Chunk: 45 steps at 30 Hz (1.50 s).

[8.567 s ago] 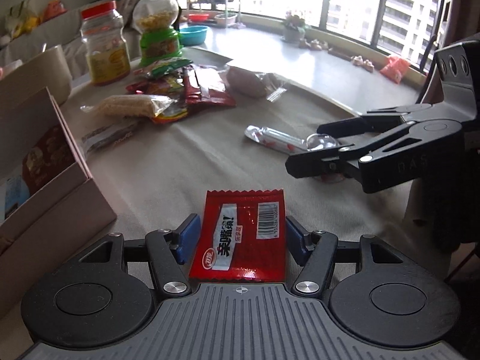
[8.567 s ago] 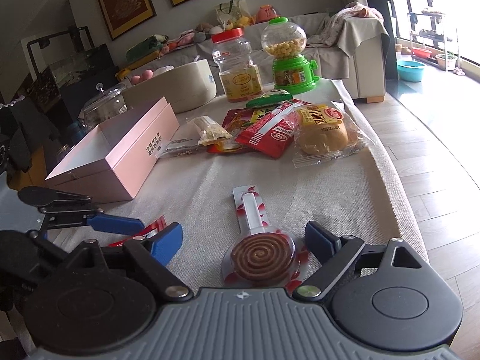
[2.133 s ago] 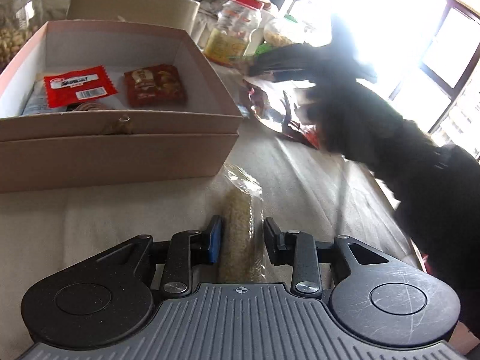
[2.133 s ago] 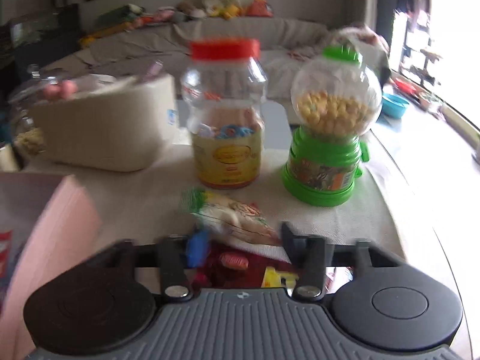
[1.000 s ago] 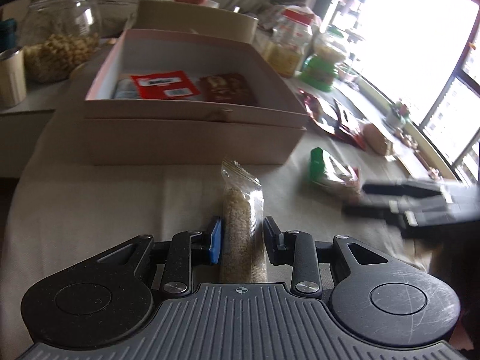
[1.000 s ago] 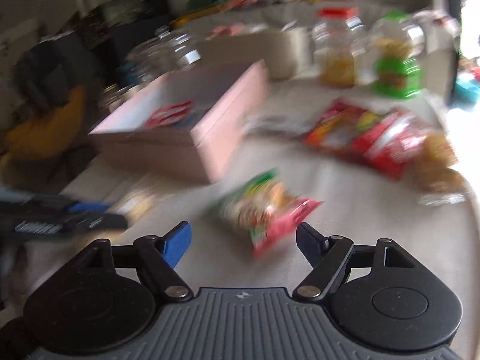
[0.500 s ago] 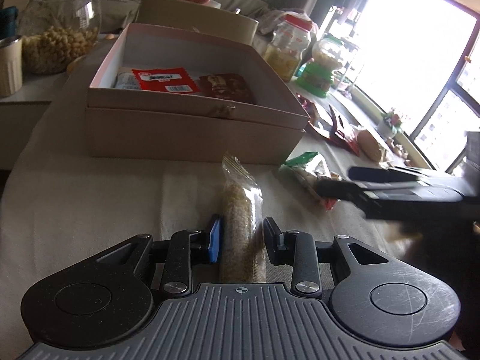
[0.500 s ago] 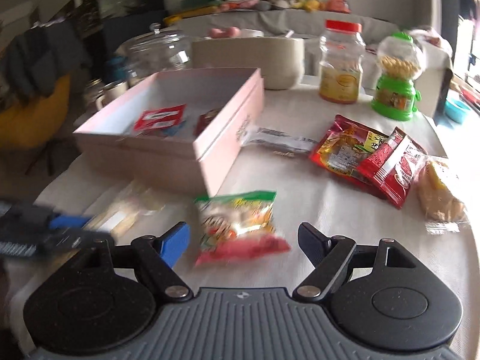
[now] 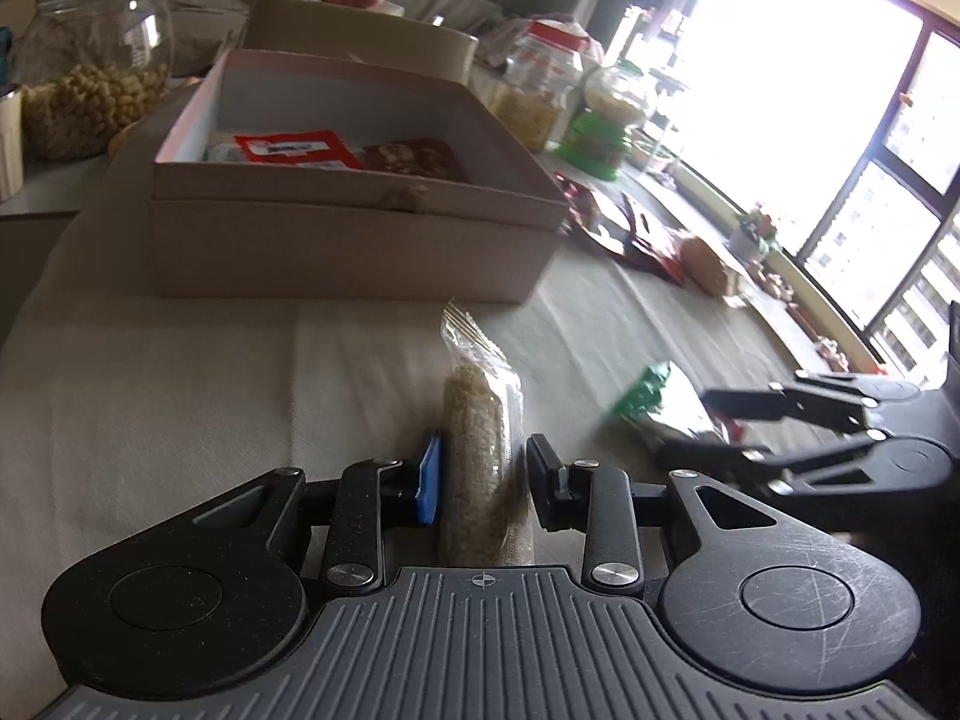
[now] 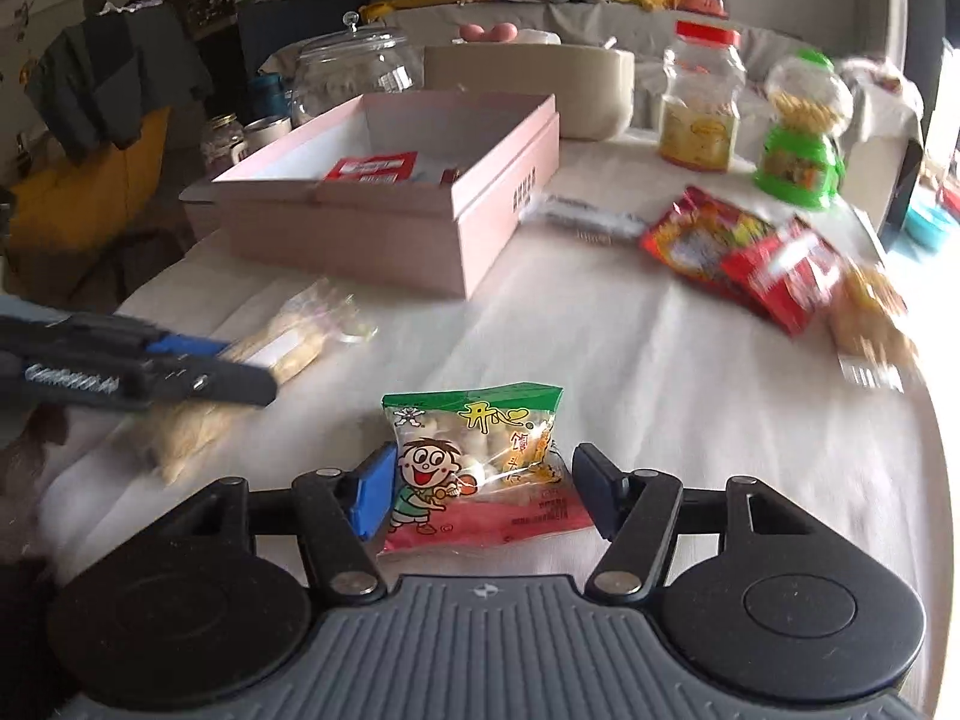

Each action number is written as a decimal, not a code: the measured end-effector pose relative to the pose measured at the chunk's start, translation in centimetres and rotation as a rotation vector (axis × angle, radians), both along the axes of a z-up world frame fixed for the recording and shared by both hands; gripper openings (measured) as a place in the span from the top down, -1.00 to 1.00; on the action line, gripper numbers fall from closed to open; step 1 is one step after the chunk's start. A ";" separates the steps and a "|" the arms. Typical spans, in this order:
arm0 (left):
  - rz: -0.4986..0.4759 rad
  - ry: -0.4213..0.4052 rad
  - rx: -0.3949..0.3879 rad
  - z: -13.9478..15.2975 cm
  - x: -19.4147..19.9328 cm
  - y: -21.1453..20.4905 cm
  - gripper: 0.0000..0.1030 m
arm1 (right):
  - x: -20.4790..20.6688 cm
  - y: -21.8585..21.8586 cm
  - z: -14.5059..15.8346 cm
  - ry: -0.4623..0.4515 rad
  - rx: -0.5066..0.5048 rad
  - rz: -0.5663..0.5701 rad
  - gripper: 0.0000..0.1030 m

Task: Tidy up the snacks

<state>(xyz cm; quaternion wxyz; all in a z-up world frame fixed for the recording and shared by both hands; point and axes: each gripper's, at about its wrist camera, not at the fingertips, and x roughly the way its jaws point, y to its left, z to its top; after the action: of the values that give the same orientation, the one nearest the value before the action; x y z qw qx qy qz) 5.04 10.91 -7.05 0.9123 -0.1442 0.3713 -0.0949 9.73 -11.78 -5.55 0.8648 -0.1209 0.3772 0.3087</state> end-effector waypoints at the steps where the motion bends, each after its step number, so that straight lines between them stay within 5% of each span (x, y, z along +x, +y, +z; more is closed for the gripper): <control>1: -0.010 0.006 -0.002 0.0 -0.3 -0.3 0.34 | -0.6 -0.5 0.1 0.015 0.007 -0.004 -0.23; 5: -0.045 0.035 0.003 0.3 -1.5 -1.3 0.34 | -3.0 -1.5 0.4 0.027 -0.013 -0.002 -0.25; 11: -0.058 0.069 0.056 0.8 -2.9 -2.8 0.33 | -4.2 -0.8 -0.2 0.001 -0.087 -0.003 -0.69; 18: -0.053 0.076 0.121 0.9 -3.2 -3.9 0.32 | -4.1 -0.7 -0.8 0.005 -0.059 -0.014 -0.99; 29: -0.088 0.010 0.220 0.5 -4.7 -5.1 0.29 | -4.4 -1.4 -0.9 0.000 -0.022 0.004 -1.00; 34: -0.076 0.016 0.189 0.5 -4.6 -4.7 0.31 | -4.0 -1.7 -0.6 -0.012 0.009 -0.039 -0.79; 38: -0.053 0.016 0.177 0.6 -5.0 -4.5 0.32 | -4.9 -0.9 -0.4 -0.064 -0.061 0.008 -0.22; 42: -0.028 0.004 0.139 1.0 -5.8 -3.8 0.34 | -5.2 -0.8 0.1 -0.060 -0.067 0.030 -0.14; 45: 0.015 -0.078 0.108 3.1 -6.2 -2.4 0.35 | -5.1 -1.0 2.0 -0.113 -0.044 0.023 -0.14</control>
<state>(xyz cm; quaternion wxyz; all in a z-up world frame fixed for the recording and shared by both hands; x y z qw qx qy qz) -1.19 8.49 -3.98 0.9332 -0.0938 0.3389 -0.0735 4.67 -12.79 -3.56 0.8782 -0.1615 0.3333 0.3027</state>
